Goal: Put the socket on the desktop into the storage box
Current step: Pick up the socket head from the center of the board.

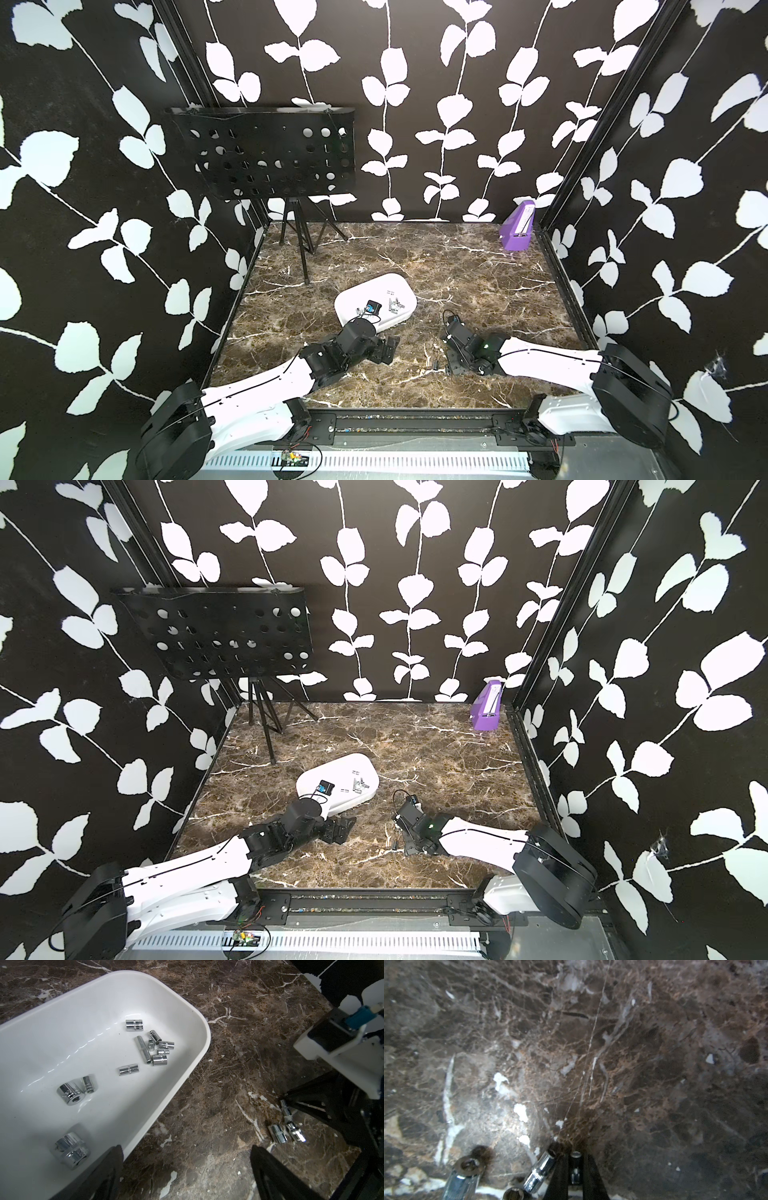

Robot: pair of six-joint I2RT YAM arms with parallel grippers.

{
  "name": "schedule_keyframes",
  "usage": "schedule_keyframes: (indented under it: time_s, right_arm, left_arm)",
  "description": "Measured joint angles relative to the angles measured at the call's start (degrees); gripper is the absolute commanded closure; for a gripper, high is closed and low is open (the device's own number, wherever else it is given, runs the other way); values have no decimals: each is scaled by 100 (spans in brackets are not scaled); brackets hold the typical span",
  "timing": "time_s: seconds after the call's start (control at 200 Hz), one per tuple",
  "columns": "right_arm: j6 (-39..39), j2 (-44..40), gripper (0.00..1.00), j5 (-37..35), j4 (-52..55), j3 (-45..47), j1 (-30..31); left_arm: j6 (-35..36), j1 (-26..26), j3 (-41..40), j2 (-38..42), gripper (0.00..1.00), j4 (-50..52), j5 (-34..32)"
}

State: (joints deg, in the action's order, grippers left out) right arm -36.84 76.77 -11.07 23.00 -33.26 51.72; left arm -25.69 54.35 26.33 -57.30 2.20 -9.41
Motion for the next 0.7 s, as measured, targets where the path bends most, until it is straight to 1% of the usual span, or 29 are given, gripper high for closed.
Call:
schedule_keyframes:
  time_s: [0.26,0.44,0.57,0.7]
  right_arm:
    - [0,-125,91,63,-9,61,-26]
    - [20,-437,91,166,11,240,-31]
    - [22,-708,91,195,37,326,-31]
    - [33,-940,91,188,39,332,-31]
  left_arm:
    - [0,0,0,63,4,0,-52]
    - [-2,0,-13,273,4,2,-184]
    - [-4,0,-46,509,4,15,-376]
    - [-28,0,-146,848,4,90,-708]
